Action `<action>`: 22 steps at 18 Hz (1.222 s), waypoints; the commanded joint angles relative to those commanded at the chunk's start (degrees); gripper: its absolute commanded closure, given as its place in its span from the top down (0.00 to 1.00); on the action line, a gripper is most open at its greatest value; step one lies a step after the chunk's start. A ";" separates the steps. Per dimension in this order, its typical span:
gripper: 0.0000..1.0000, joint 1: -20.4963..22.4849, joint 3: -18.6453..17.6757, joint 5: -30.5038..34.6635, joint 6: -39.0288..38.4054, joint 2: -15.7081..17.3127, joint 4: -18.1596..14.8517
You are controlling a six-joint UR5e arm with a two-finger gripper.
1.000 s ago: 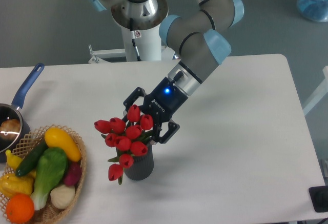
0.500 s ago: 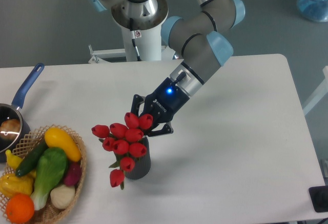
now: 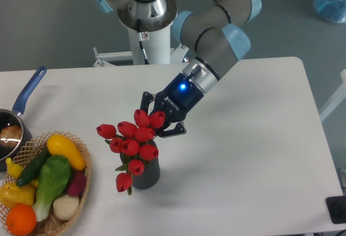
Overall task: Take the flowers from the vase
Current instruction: 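Lift the gripped tulips up out of the grey vase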
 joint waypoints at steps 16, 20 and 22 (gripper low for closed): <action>0.00 3.34 4.22 -5.28 -7.65 2.99 -0.09; 0.00 3.87 5.18 -5.45 -9.40 3.52 -0.09; 0.00 4.39 5.71 -7.29 -10.28 3.69 -0.09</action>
